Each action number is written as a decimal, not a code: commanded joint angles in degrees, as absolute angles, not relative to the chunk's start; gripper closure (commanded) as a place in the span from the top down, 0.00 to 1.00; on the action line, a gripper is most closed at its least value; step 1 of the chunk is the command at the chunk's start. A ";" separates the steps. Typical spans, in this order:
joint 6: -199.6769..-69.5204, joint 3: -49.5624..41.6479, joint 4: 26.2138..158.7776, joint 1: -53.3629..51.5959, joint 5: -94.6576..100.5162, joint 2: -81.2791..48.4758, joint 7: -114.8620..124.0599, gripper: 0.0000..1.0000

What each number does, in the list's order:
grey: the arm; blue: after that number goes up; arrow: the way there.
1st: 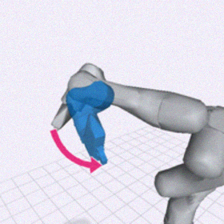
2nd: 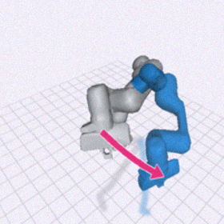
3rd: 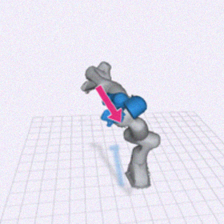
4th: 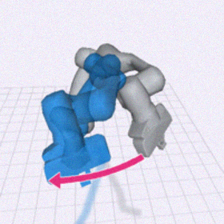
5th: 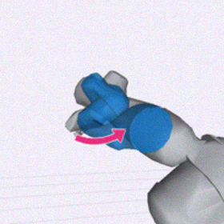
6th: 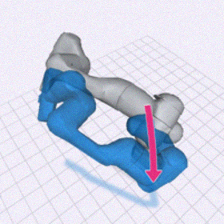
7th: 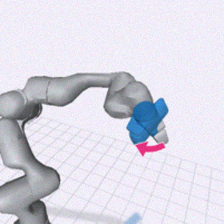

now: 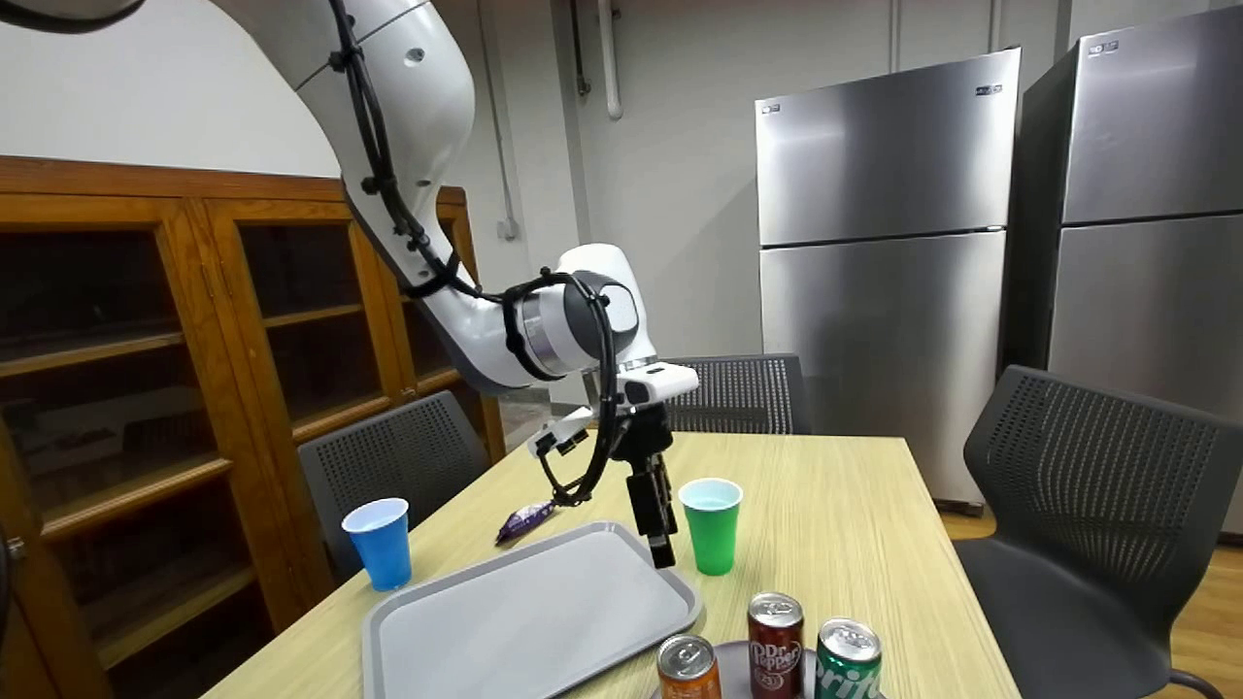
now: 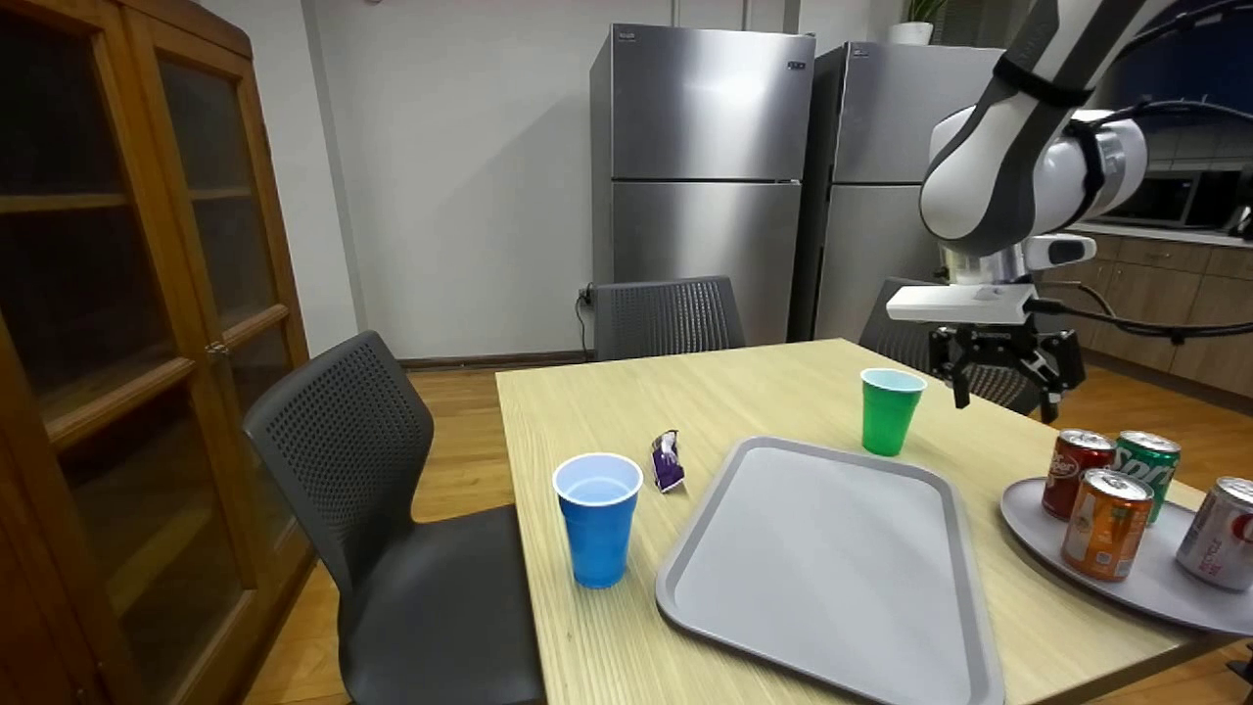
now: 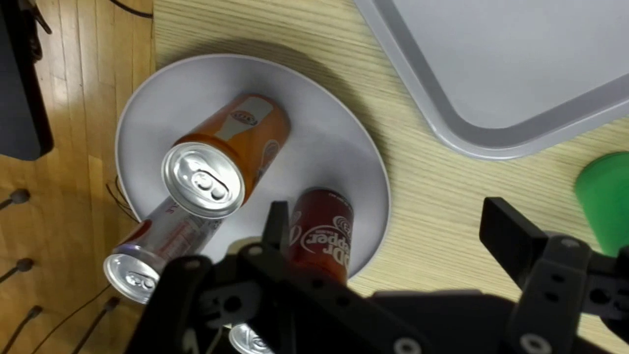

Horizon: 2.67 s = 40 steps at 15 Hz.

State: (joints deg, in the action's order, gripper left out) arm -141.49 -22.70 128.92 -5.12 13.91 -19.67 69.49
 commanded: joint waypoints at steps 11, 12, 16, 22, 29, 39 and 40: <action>-142.62 -22.83 139.42 0.89 16.24 -13.64 81.07 1.00; -142.67 -22.77 139.68 1.04 16.16 -13.32 81.43 1.00; -141.68 -21.91 137.74 1.81 15.83 -15.66 80.20 1.00; -142.87 -21.47 138.55 2.11 15.17 -14.75 79.38 1.00; -152.05 -20.89 145.14 3.80 12.86 -9.12 77.54 1.00; -159.74 -20.99 151.35 7.61 8.22 -7.19 75.90 1.00; -160.83 -20.98 151.35 7.74 7.43 -7.80 75.72 1.00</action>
State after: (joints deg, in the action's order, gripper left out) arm -157.90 -22.30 149.65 5.82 10.00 -8.81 77.83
